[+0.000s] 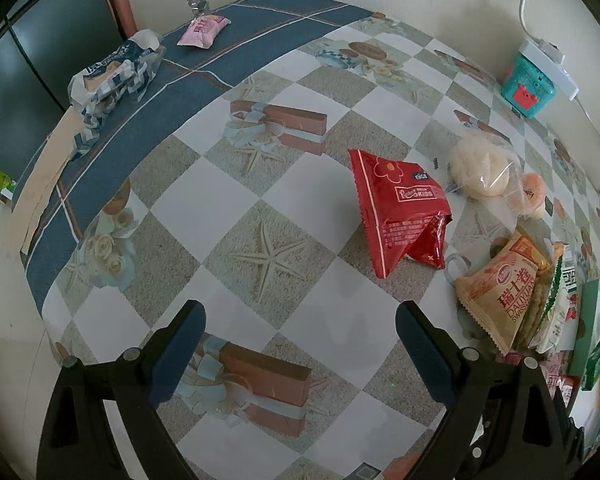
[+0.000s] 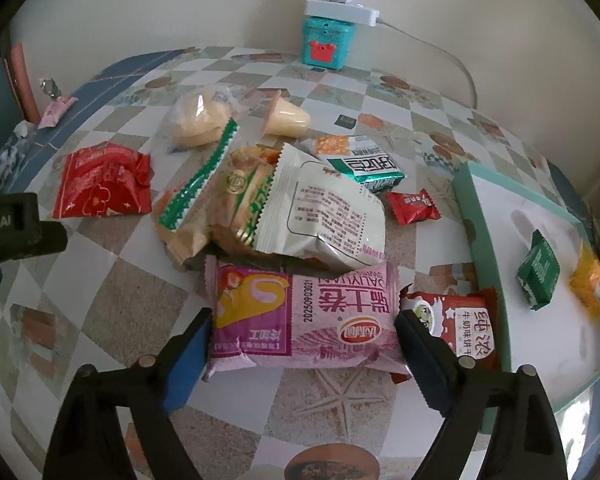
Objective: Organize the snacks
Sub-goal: 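Grasp the pink Dali roll pack with the right tool and lift it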
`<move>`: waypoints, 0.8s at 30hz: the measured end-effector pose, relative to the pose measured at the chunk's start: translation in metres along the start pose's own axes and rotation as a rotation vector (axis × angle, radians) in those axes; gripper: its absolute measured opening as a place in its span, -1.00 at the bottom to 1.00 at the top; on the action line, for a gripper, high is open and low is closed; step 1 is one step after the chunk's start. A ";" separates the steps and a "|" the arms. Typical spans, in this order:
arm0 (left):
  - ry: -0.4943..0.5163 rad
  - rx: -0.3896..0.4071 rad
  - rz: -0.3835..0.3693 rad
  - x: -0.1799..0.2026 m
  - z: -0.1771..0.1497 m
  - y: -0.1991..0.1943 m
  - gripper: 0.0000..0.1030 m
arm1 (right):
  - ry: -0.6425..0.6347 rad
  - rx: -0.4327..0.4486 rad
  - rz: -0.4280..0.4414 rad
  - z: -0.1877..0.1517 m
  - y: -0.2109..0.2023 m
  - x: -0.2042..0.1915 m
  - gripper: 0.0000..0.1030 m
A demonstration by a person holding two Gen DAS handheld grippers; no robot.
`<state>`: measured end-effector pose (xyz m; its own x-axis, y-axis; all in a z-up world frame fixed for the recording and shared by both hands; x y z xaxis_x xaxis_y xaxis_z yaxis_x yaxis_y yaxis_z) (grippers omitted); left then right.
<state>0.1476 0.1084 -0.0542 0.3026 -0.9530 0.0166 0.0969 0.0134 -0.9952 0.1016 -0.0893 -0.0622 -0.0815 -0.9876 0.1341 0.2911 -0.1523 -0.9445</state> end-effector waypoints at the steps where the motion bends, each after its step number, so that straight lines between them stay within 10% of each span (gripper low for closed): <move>1: 0.001 0.000 0.000 0.000 0.000 0.000 0.86 | 0.001 0.000 0.004 0.000 -0.001 0.001 0.72; 24: 0.050 0.056 -0.079 0.026 -0.004 -0.024 0.86 | 0.145 0.071 0.053 -0.002 -0.042 0.060 0.65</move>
<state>0.1497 0.0827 -0.0304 0.2442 -0.9657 0.0886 0.1714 -0.0469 -0.9841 0.0824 -0.1421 -0.0156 -0.1999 -0.9792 0.0354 0.3644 -0.1079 -0.9250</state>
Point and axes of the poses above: each gripper's, at about its wrist camera, not at the fingertips, and y roughly the way its jaws point, x to its right, z to its top, the point moved 3 cm from there along y, roughly the way its jaws point, and after that the axes turned 12 degrees about -x, right-handed, at the moved point
